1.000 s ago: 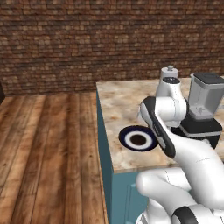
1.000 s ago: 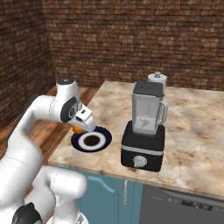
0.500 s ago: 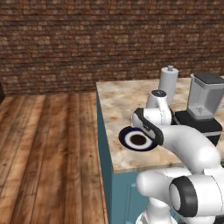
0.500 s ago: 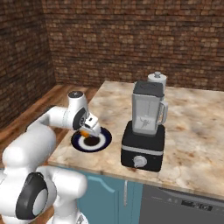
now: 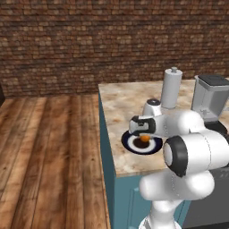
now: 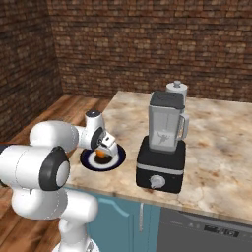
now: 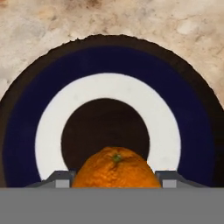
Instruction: Pick the orange and tangerine from the fridge and place them on the plate next to the blender to make a fruit smoothie.
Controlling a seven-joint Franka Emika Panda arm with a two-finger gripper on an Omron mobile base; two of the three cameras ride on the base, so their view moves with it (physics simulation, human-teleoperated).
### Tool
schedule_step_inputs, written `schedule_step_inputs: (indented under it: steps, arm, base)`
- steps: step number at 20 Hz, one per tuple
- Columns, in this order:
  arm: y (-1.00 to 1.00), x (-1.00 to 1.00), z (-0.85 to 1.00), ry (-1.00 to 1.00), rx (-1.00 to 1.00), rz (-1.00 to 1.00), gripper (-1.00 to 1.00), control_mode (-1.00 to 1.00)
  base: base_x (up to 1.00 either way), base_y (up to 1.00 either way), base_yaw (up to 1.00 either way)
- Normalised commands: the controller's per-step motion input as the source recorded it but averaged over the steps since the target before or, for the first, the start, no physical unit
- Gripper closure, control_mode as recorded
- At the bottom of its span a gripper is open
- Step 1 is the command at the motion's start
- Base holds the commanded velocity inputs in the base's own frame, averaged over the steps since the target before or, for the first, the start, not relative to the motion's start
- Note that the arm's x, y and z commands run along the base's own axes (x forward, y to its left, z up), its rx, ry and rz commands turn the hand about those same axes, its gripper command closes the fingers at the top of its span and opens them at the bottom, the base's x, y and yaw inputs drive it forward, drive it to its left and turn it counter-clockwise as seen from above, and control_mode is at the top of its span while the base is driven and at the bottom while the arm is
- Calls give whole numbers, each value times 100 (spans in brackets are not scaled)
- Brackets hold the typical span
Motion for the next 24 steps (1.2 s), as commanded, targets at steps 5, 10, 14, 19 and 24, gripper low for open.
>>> schedule_step_inputs:
  steps: [5,10,14,19,24]
  arm:
    - [0,27,-2,-1,0,-2,-100,-100]
    - [1,1,15,0,0,-2,-100,-100]
    - [16,-32,63,-2,0,0,-100,-100]
    - [29,-76,62,-9,-1,0,-100,-100]
    - [18,-96,43,-2,0,0,-100,-100]
  base:
    - [0,0,0]
    - [0,0,0]
    - [0,0,0]
    - [0,0,0]
    - [0,0,0]
